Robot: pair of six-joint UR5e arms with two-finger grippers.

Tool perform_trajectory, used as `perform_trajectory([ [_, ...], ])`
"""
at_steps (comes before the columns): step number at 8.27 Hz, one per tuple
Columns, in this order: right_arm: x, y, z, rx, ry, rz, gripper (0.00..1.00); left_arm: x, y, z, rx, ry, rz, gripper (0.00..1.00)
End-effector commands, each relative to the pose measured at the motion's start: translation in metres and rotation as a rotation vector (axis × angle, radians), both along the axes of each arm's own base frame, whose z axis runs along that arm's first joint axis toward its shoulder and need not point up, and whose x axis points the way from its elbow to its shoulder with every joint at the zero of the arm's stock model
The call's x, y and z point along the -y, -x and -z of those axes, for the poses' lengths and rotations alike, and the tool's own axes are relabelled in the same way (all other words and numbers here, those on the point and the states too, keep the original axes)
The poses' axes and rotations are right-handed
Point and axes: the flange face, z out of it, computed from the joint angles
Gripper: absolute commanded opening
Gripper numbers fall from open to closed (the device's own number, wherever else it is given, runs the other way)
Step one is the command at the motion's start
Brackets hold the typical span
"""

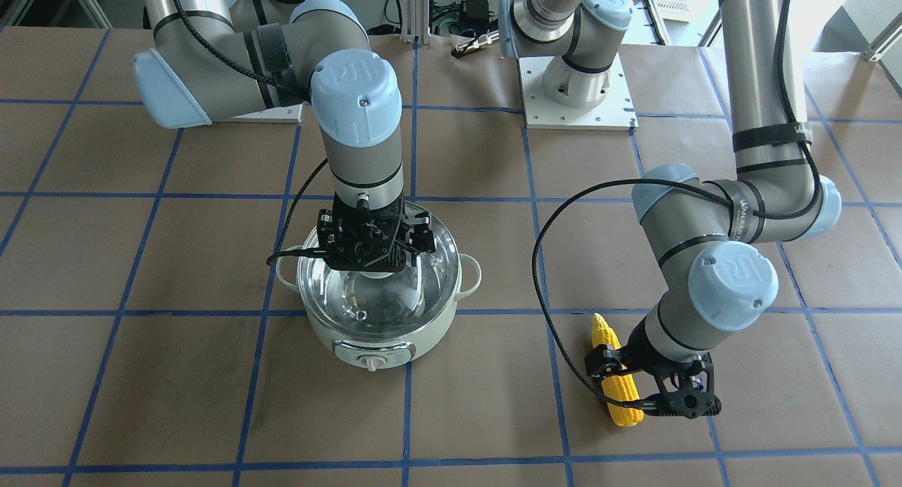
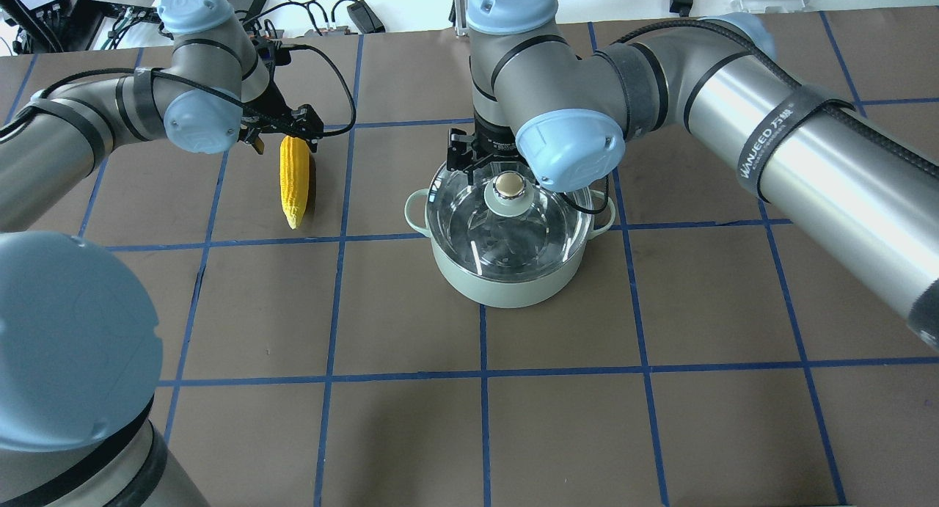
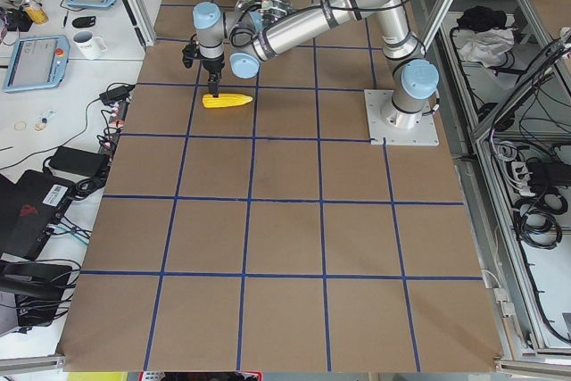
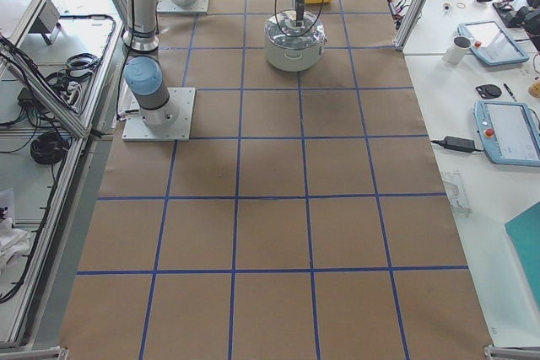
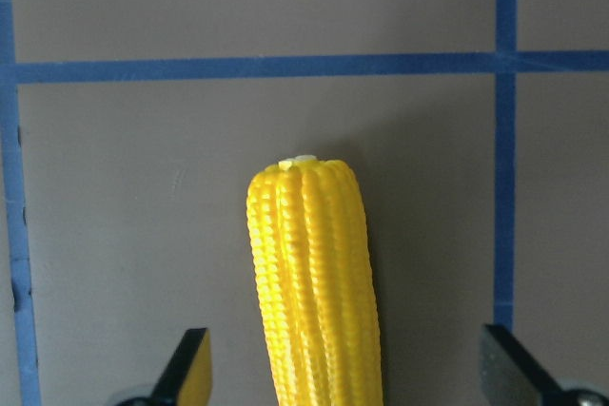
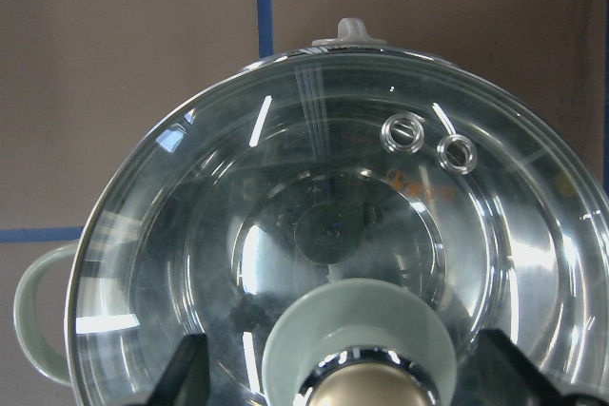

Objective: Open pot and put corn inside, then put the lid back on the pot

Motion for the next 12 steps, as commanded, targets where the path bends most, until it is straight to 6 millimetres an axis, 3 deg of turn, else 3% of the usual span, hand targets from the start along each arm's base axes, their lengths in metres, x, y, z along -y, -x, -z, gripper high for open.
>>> perform_trajectory([
  [1, -0.002, 0.001, -0.002, -0.011, -0.005, 0.008, 0.86, 0.009, -0.012, 0.045, -0.004, -0.025, -0.036, 1.0],
  [3, -0.002, 0.002, -0.002, -0.008, -0.008, 0.008, 0.67, 0.007, -0.02, 0.043, -0.002, -0.037, -0.046, 1.0],
  [4, -0.002, 0.002, -0.001, -0.009, -0.017, 0.004, 0.54, 0.006, -0.019, 0.044, -0.003, -0.046, -0.047, 0.93],
  [6, -0.003, 0.003, -0.002, -0.016, -0.016, 0.002, 0.21, -0.002, -0.018, 0.058, -0.009, -0.089, -0.07, 0.45],
  [7, -0.002, 0.003, -0.004, -0.017, -0.013, 0.003, 0.14, -0.002, -0.018, 0.061, -0.009, -0.093, -0.07, 0.4],
  [9, -0.004, 0.007, -0.017, -0.009, 0.004, 0.008, 0.11, -0.004, -0.02, 0.035, 0.044, -0.063, -0.078, 0.05],
  [11, -0.025, 0.014, -0.072, -0.014, -0.002, -0.003, 0.11, -0.018, -0.02, -0.014, 0.097, -0.097, -0.113, 0.0],
  [12, -0.031, 0.018, -0.082, -0.022, -0.021, -0.017, 0.11, -0.032, -0.012, -0.035, 0.094, -0.14, -0.113, 0.0],
])
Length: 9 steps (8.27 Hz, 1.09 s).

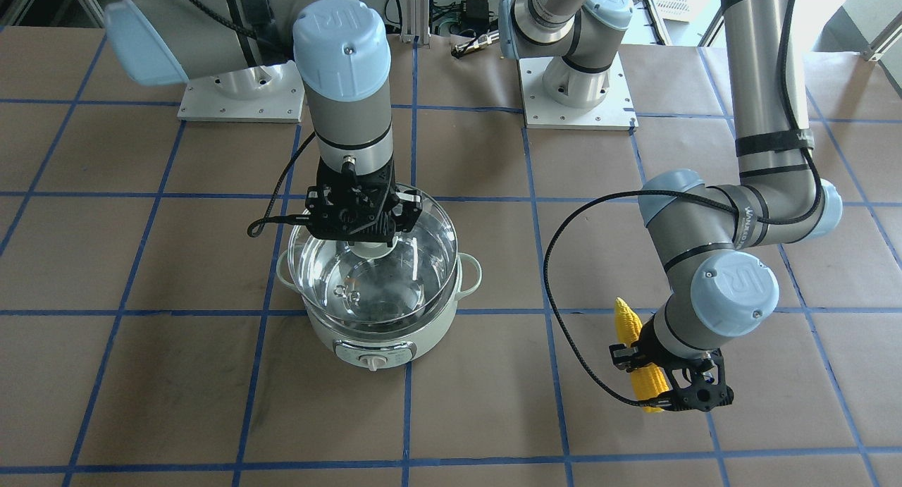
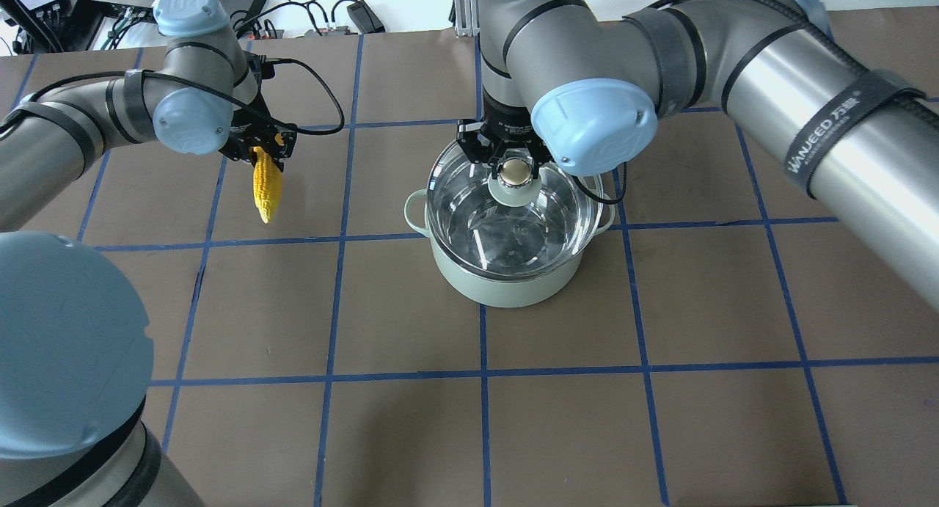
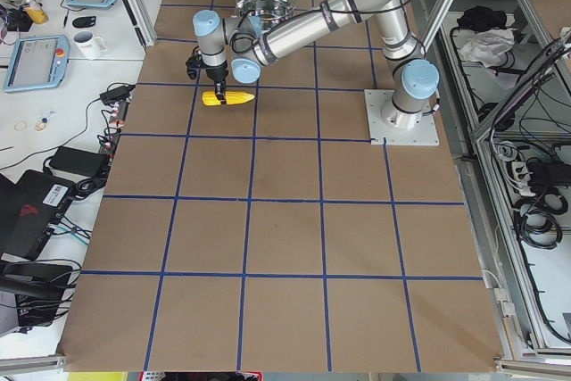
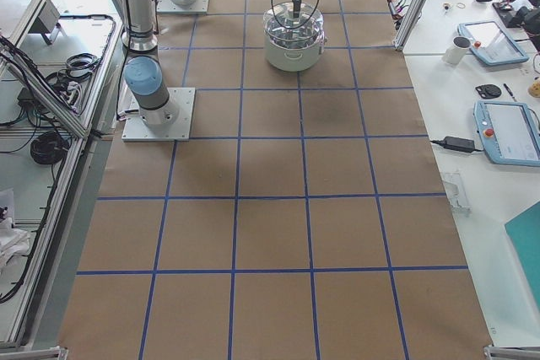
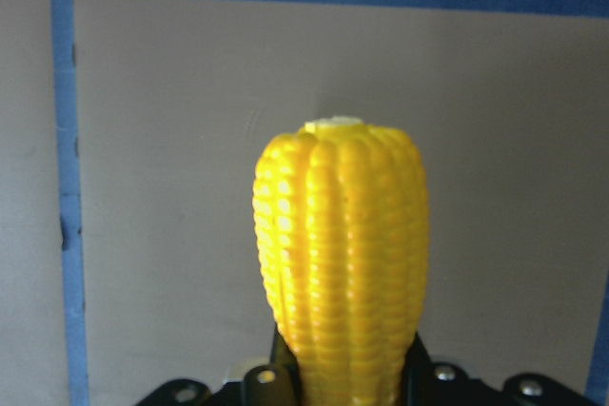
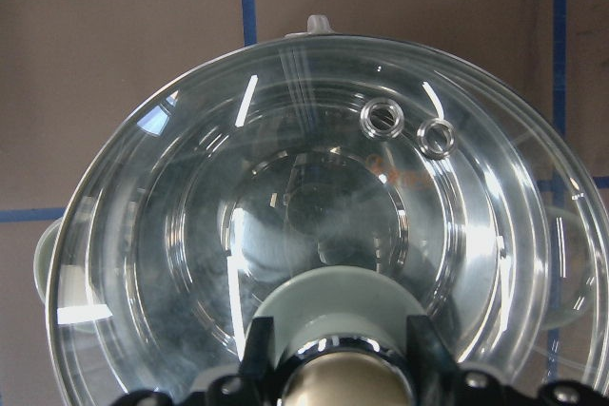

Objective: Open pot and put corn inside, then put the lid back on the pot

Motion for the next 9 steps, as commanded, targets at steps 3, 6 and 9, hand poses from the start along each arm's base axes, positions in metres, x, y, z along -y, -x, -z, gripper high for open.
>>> perform_trajectory([
  [3, -0.005, 0.052, -0.051, -0.011, -0.031, -0.053, 0.11, -0.058, 0.105, -0.101, 0.018, -0.063, 0.108, 0.0],
  [6, -0.002, 0.185, -0.091, -0.012, -0.08, -0.106, 0.07, -0.078, 0.175, -0.127, -0.082, -0.06, 0.08, 0.0],
  [9, 0.002, 0.221, -0.092, -0.038, -0.088, -0.23, 0.06, -0.103, 0.272, -0.143, -0.104, -0.024, 0.1, 0.0],
])
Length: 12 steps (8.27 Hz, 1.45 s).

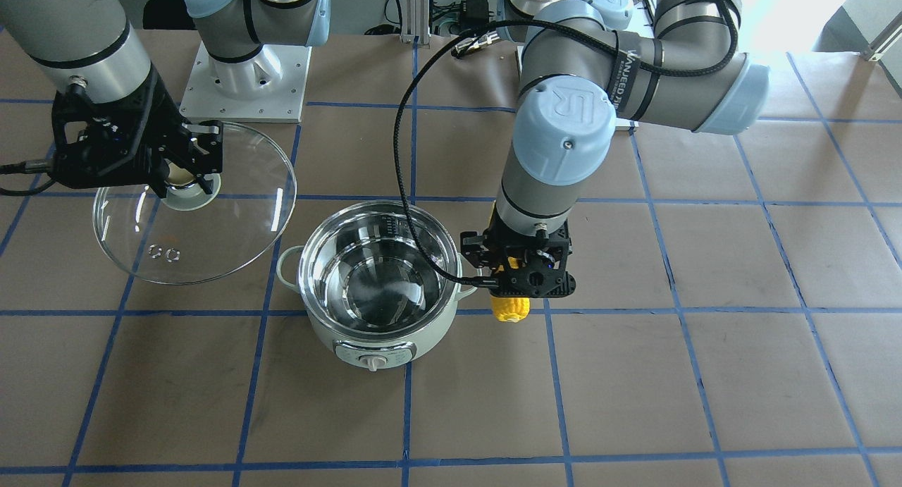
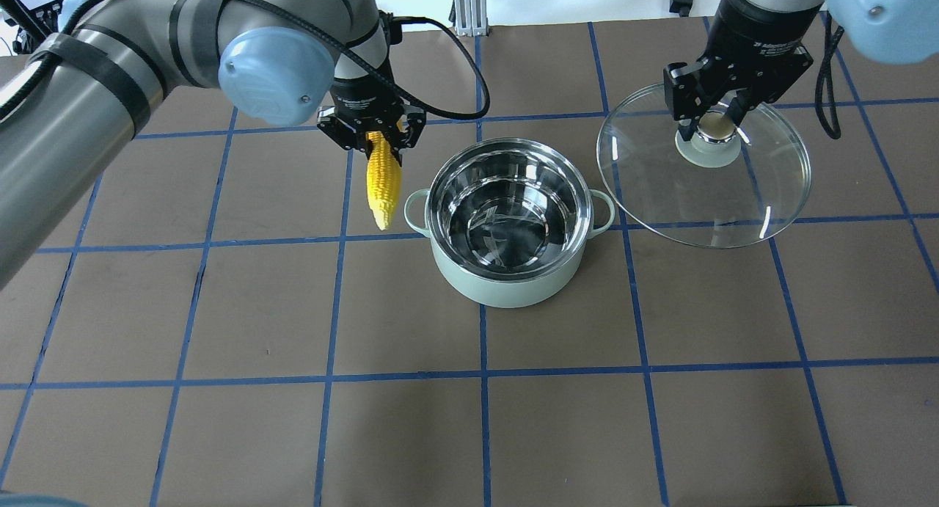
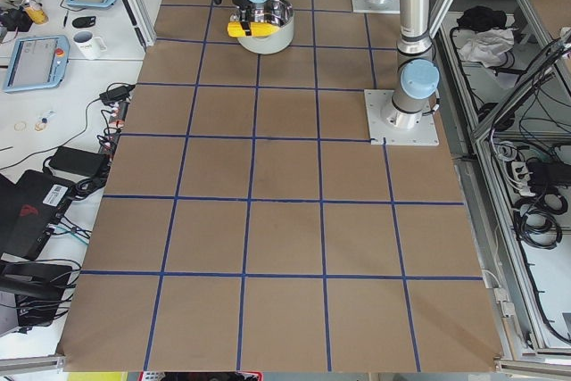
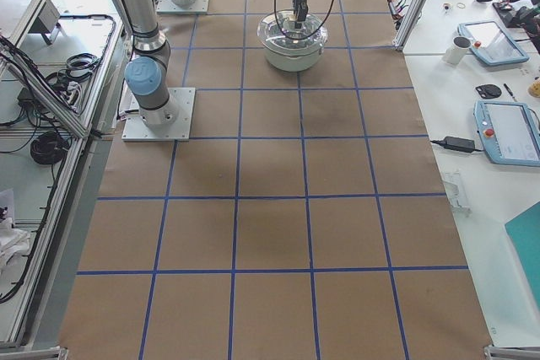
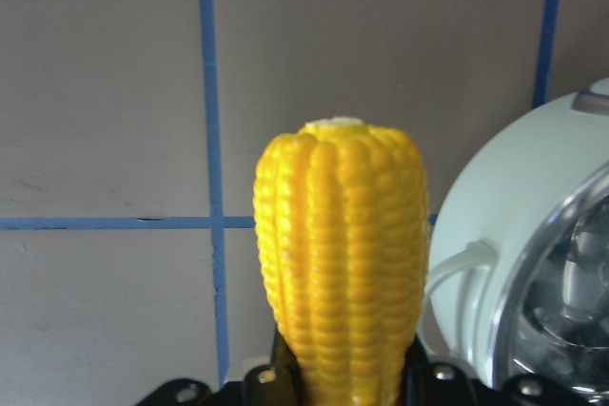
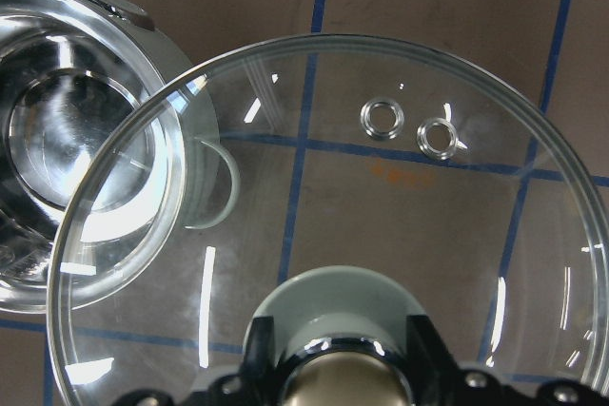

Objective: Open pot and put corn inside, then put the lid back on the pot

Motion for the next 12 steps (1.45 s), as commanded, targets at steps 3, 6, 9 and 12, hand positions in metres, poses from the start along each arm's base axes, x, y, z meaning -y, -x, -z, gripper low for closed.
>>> perform_trajectory([
  [3, 0.0, 0.016, 0.0, -0.009, -0.007, -0.045, 0.06, -0.032, 0.121, 0.009, -0.09, -0.027, 0.013, 0.0],
  [6, -0.001, 0.015, 0.002, -0.009, -0.015, -0.042, 0.03, -0.028, 0.135, 0.045, -0.081, -0.073, 0.018, 0.0],
  [9, -0.002, 0.015, 0.001, -0.008, -0.012, -0.04, 0.03, -0.016, 0.145, 0.071, -0.091, -0.05, 0.015, 0.0],
  [12, -0.003, 0.016, -0.001, -0.01, -0.007, -0.039, 0.03, -0.014, 0.149, 0.085, -0.088, -0.064, 0.018, 0.0],
])
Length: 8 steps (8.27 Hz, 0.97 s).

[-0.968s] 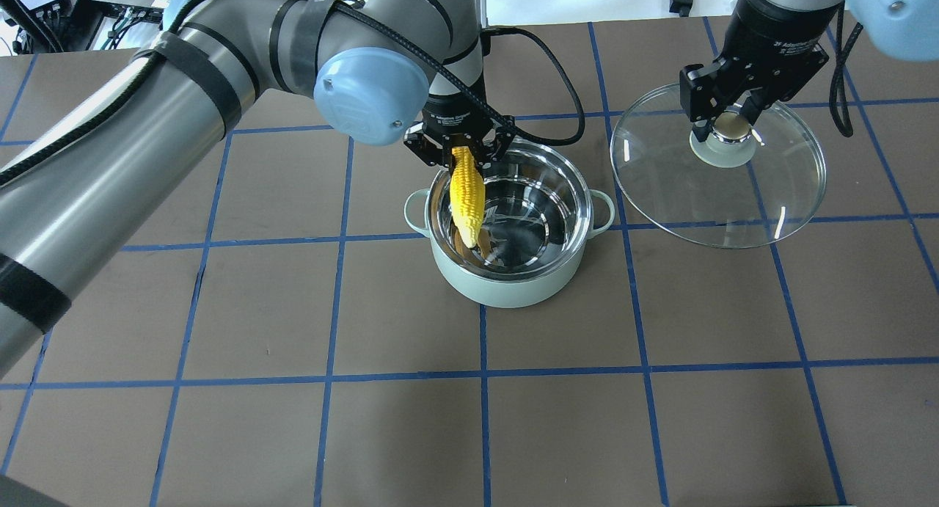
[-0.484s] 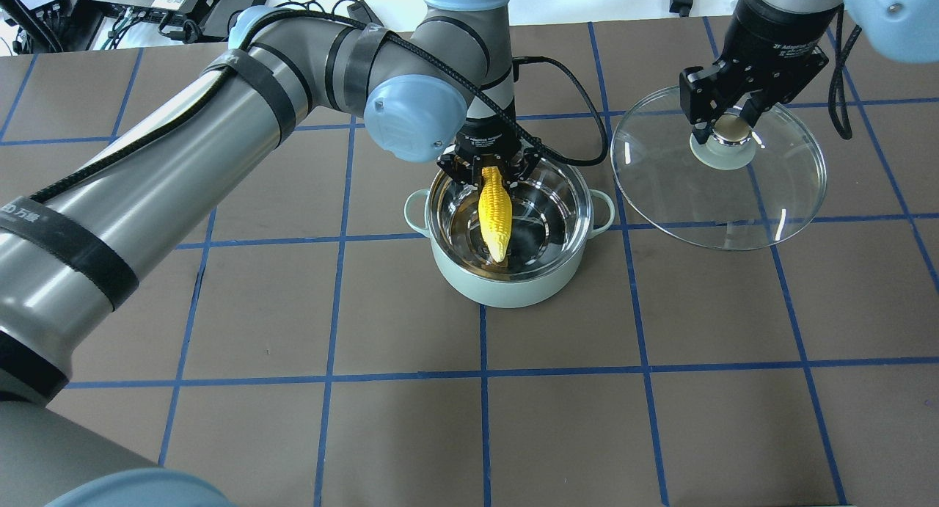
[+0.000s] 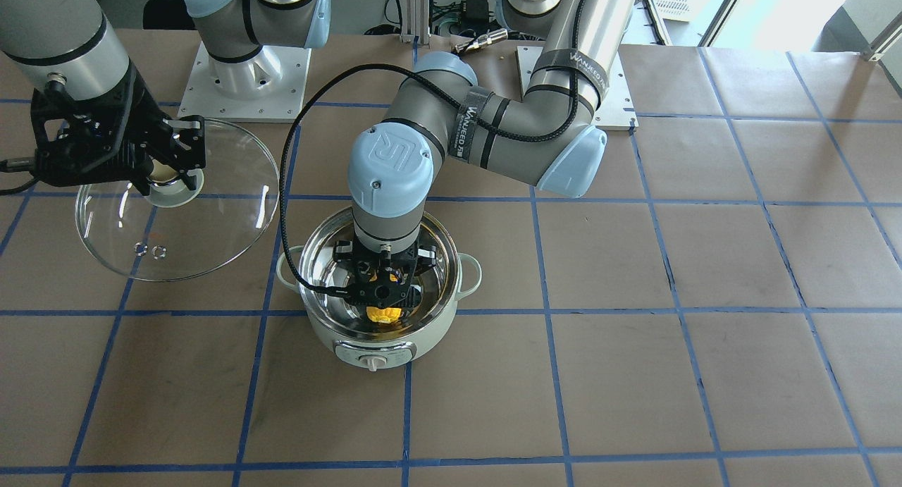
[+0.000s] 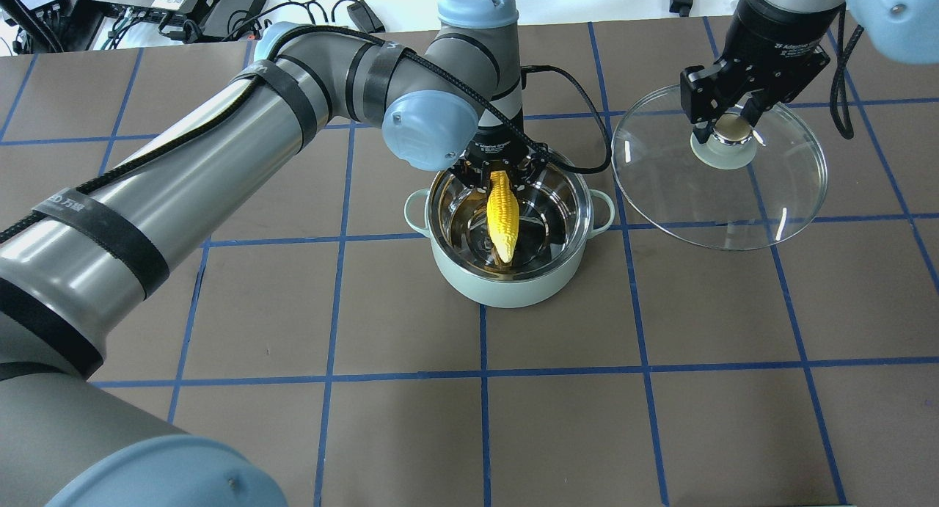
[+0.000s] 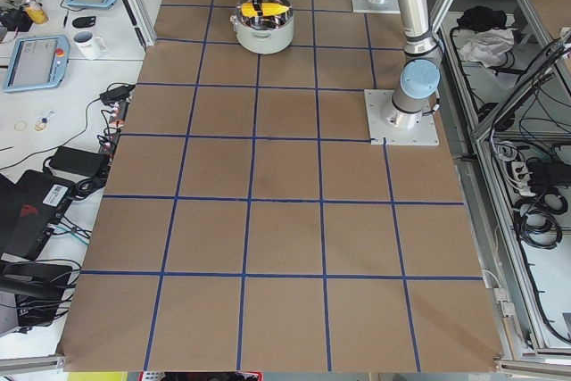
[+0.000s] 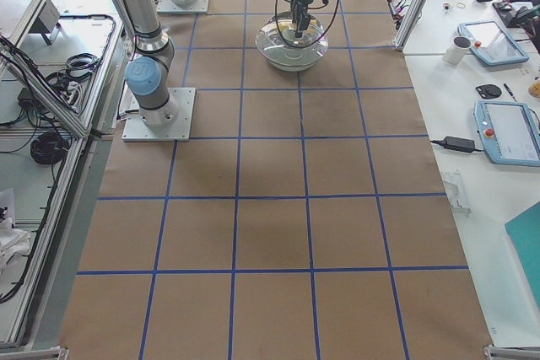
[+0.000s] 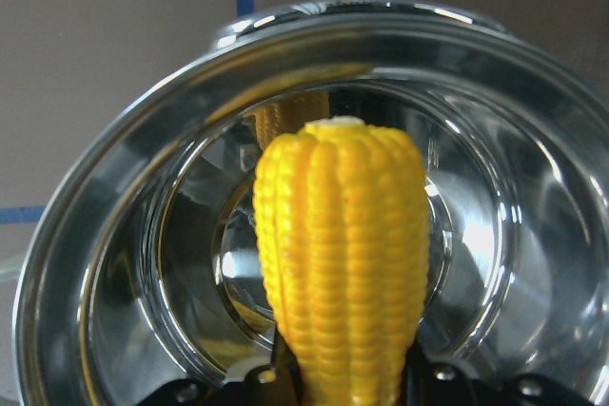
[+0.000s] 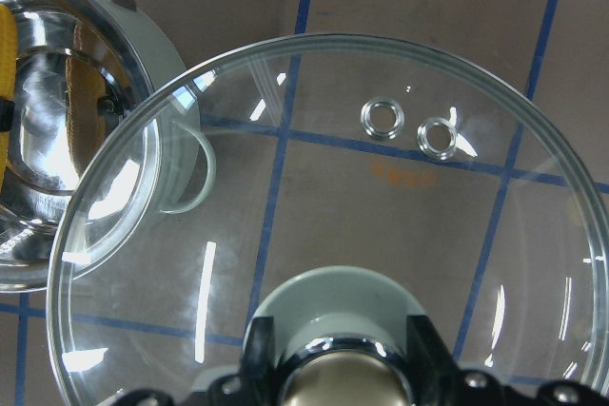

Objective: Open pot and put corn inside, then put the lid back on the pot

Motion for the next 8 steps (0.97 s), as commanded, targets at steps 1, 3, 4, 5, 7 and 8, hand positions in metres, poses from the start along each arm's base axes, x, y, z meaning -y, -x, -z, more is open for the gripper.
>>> perform_trajectory([
  [1, 0.0, 0.001, 0.0, 0.001, 0.002, 0.001, 0.03, 0.003, 0.007, 0.02, -0.022, -0.02, 0.003, 0.09],
  [3, 0.0, -0.001, 0.0, 0.009, 0.006, 0.0, 0.03, 0.012, 0.013, 0.029, -0.051, 0.027, 0.001, 0.68],
  [4, 0.0, -0.001, 0.0, 0.007, 0.004, 0.0, 0.03, 0.012, 0.013, 0.027, -0.052, 0.03, -0.001, 0.77],
  [5, 0.0, -0.001, 0.0, 0.007, 0.006, 0.0, 0.03, 0.011, 0.014, 0.027, -0.05, 0.029, 0.001, 0.85],
  [7, 0.0, -0.001, 0.001, 0.005, 0.0, 0.014, 0.03, 0.006, 0.012, 0.009, -0.046, 0.039, 0.001, 0.96],
  [8, -0.001, -0.001, 0.001, 0.007, -0.001, 0.014, 0.03, -0.003, 0.008, -0.006, -0.037, 0.012, 0.001, 0.96],
])
